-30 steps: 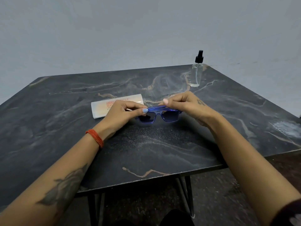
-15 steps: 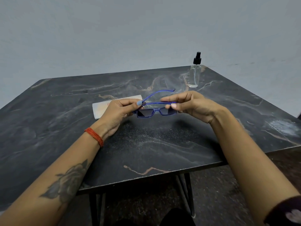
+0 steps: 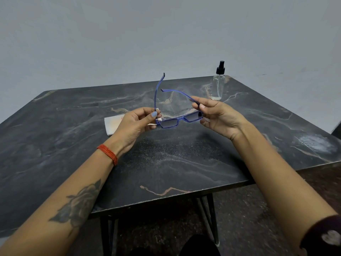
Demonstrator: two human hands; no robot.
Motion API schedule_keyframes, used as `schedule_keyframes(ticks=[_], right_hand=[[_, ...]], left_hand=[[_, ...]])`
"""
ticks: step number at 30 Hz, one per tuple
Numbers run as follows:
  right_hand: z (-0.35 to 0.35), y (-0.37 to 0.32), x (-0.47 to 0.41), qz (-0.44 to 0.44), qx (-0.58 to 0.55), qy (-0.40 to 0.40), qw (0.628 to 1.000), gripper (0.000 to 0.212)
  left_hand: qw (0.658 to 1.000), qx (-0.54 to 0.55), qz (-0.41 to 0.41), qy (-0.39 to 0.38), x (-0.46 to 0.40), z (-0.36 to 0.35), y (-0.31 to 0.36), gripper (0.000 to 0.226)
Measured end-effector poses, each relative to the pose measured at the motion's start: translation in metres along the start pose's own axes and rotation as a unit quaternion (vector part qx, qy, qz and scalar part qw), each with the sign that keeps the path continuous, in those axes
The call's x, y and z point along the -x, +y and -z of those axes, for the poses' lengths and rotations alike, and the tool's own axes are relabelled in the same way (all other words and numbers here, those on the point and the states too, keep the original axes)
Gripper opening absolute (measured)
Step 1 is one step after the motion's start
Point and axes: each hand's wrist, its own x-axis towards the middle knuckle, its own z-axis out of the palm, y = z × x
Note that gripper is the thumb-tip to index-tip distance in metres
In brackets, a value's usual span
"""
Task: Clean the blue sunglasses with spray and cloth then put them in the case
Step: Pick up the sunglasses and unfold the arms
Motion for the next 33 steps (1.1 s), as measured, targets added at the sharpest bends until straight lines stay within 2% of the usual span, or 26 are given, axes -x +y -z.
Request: schedule_keyframes(ticks=[5, 11, 16, 26, 33], right_hand=[[-0.001, 0.002, 0.002, -0.001, 0.028, 0.060, 0.998, 0.027], [0.003, 0.007, 0.017, 0.072, 0.175, 0.044, 0.981, 0.033], [0.005, 0.008, 0.022, 0.107, 0.201, 0.079, 0.971, 0.026], [0.006, 0.007, 0.024, 0.085, 0.252, 0.132, 0.955, 0.023], [0.004, 0.013, 0.031, 0.077, 0.315, 0.185, 0.928, 0.016]], left_hand=[[0.999, -0.038, -0.029, 0.000, 0.000, 0.001, -0.004, 0.019], [0.997, -0.060, -0.046, 0.000, 0.000, 0.000, -0.003, 0.017], [0.996, -0.077, -0.046, -0.001, 0.002, -0.002, -0.002, 0.017], [0.993, -0.112, -0.045, -0.018, 0.005, -0.004, 0.000, 0.022], [0.988, -0.148, -0.033, -0.022, 0.009, -0.009, 0.000, 0.023]])
